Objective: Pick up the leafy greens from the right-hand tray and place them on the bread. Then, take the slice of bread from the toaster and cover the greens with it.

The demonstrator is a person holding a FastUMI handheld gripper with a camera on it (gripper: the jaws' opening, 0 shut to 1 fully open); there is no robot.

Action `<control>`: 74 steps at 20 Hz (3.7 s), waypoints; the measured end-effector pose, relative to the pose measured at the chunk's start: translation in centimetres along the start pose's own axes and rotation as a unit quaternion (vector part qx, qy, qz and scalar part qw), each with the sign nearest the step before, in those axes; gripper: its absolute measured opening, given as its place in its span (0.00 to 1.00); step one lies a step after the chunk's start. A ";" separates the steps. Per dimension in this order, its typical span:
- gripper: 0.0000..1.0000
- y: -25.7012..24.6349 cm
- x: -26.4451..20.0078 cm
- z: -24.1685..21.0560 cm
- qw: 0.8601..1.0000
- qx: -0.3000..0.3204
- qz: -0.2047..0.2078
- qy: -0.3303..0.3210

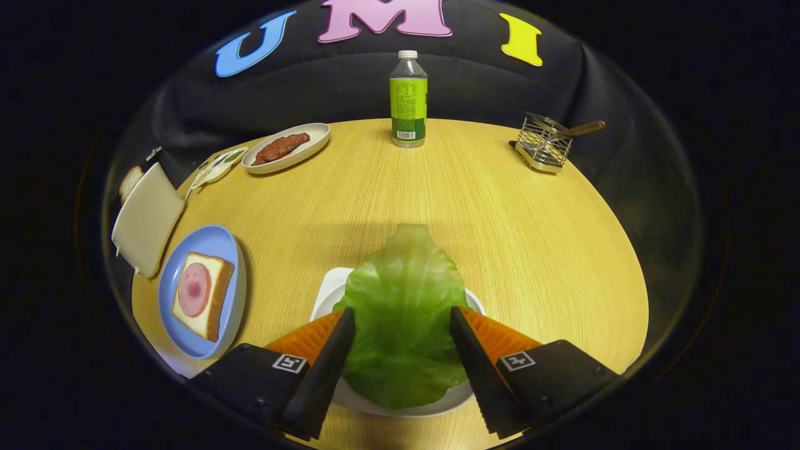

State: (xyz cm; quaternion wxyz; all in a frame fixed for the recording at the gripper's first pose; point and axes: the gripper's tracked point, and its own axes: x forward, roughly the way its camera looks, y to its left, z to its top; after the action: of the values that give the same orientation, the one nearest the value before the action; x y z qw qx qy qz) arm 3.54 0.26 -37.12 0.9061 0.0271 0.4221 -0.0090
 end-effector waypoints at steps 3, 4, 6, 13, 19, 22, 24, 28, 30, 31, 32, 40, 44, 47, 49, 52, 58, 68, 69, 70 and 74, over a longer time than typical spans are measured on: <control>0.72 0.0 -0.1 0.0 1.000 0.000 0.002 0.006; 0.59 0.1 0.0 -0.1 1.000 0.000 0.002 0.014; 0.39 0.2 -0.1 -0.1 1.000 0.004 0.005 0.024; 0.05 1.0 -0.7 -0.2 0.996 0.033 0.060 0.056; 0.05 1.4 -4.6 3.2 0.997 0.023 0.073 0.027; 0.05 2.6 -7.4 5.5 0.996 0.012 0.084 0.000; 0.05 4.1 -9.2 7.0 0.995 0.000 0.099 -0.015; 0.05 8.8 -11.8 9.3 0.989 -0.015 0.140 -0.031; 0.05 11.8 -12.4 9.9 0.986 -0.023 0.164 -0.034; 0.05 13.2 -12.5 10.0 0.984 -0.030 0.172 -0.034; 0.05 14.5 -12.6 9.8 0.982 -0.037 0.180 -0.030; 0.05 22.2 -9.5 7.0 0.974 -0.094 0.206 0.003; 0.05 24.3 -7.5 5.1 0.972 -0.109 0.206 0.031; 0.05 25.0 -7.1 3.5 0.970 -0.126 0.203 0.048; 0.06 25.2 -6.0 3.0 0.968 -0.137 0.199 0.061; 0.16 25.3 -5.3 2.3 0.968 -0.143 0.193 0.070; 0.70 24.2 -4.8 2.6 0.971 -0.153 0.171 0.066; 0.88 24.2 -6.8 3.6 0.971 -0.159 0.177 0.029; 0.90 24.1 -7.0 3.7 0.971 -0.160 0.177 0.025; 0.93 24.1 -7.2 3.7 0.971 -0.162 0.177 0.023; 0.97 24.6 -8.7 5.5 0.973 -0.144 0.180 -0.015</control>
State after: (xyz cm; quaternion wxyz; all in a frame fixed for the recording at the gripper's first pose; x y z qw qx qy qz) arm 3.06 24.43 -25.89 0.8935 -0.0284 0.3930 0.2153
